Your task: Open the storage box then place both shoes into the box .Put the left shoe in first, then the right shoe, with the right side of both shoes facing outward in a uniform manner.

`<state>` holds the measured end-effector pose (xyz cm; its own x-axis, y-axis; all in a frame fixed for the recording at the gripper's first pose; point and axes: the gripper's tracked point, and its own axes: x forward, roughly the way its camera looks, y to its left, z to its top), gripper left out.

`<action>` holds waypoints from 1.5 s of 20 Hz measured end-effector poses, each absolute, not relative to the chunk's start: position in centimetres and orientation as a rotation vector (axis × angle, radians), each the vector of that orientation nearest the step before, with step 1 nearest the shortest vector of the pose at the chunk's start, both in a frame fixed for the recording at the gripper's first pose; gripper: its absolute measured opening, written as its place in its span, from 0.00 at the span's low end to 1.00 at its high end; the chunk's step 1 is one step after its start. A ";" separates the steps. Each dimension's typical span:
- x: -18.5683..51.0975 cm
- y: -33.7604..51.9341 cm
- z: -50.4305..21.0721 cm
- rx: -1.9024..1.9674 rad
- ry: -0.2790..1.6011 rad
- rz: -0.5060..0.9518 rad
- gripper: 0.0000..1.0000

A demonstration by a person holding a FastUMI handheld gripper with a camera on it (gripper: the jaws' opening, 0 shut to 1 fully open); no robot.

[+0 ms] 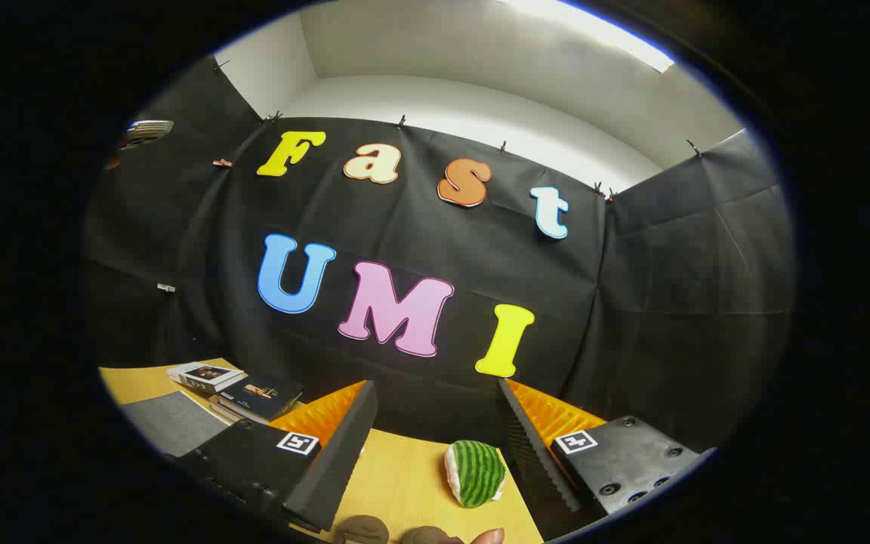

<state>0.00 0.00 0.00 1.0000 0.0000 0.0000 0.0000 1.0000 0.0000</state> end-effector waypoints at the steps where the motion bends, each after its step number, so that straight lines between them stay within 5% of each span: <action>1: 0.0 0.0 -0.1 0.003 0.002 -0.001 0.97; 25: -1.4 1.5 -1.2 -0.019 0.028 0.043 0.97; 30: -2.2 9.6 -5.3 0.091 0.229 0.387 0.97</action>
<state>-2.24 9.60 -5.25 0.9009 0.3834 -0.2034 -0.3630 0.9225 0.1310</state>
